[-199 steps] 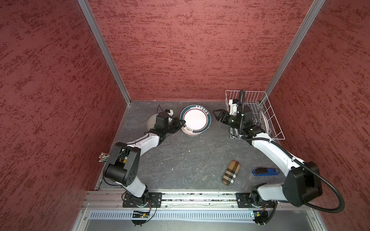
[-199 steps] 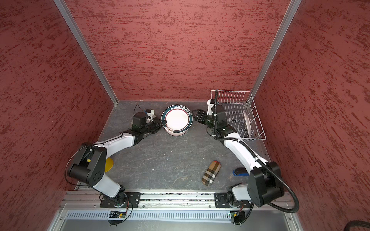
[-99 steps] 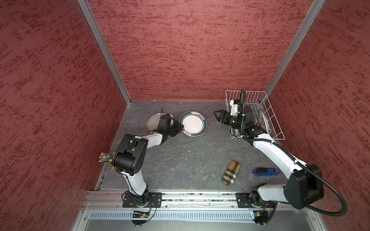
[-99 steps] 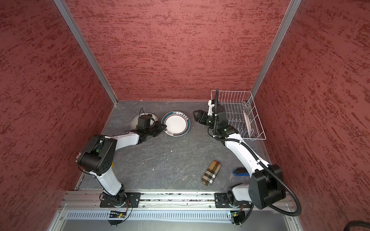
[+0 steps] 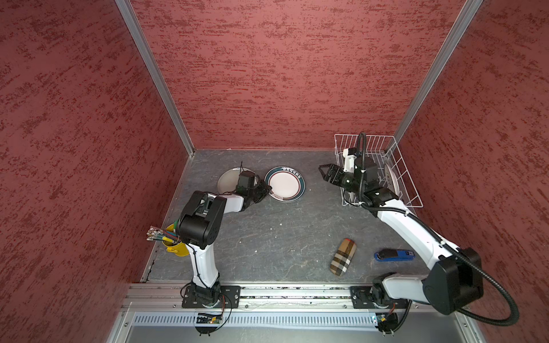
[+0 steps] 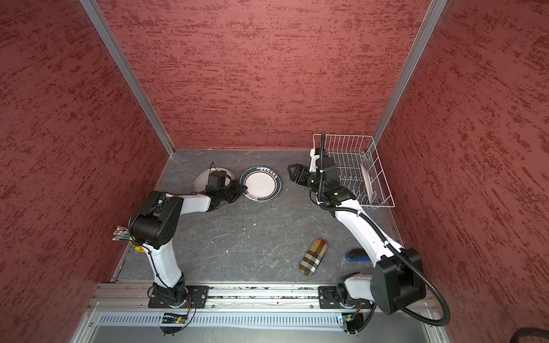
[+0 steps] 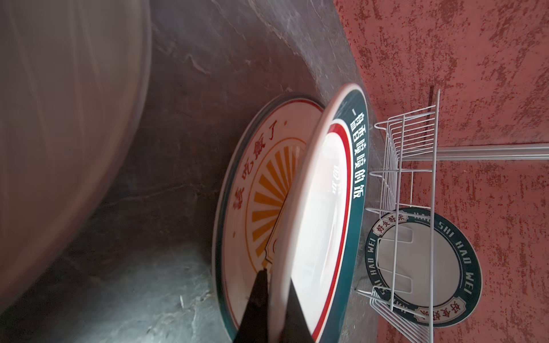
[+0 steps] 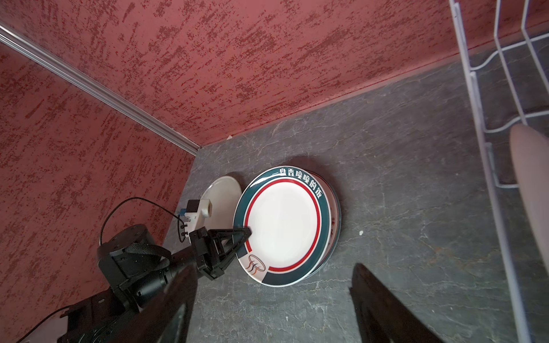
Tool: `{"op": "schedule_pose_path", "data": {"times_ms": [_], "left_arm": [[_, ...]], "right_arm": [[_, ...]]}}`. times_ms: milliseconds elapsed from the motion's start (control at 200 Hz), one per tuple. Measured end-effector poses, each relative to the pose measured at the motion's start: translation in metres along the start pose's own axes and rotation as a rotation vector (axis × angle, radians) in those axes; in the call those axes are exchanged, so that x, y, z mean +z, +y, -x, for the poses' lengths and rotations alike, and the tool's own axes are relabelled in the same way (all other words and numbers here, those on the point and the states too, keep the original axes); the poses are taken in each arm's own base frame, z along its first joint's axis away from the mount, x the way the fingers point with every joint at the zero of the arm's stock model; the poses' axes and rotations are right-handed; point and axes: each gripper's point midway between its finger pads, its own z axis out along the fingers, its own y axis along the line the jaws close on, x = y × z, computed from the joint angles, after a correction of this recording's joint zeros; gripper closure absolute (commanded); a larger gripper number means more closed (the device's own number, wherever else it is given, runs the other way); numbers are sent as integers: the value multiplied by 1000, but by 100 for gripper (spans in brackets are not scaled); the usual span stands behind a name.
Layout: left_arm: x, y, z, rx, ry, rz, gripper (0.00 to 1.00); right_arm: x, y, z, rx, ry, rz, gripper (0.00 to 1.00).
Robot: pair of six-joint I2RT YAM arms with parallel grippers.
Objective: Unload the plates from the dish rack
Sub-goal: 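Lower the green-rimmed plate onto the printed plate with the left gripper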
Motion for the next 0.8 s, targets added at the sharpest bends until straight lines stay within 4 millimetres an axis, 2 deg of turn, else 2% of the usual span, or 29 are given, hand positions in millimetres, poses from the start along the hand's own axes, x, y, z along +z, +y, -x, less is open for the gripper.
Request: {"op": "schedule_pose_path", "data": {"times_ms": [205,586,676,802], "left_arm": [[4,4,3,-9,0,6,100],[12,12,-3,-22,29,16,100],[12,11,-3,-21,29,14,95],[12,9,-2,-20,27,11,82]], "right_arm": [[0,-2,0,-6,-1,-10,18],[0,-3,1,-11,-2,-14,18],[0,-3,0,-11,-2,-14,18],[0,-4,1,-11,-5,-20,18]]}}
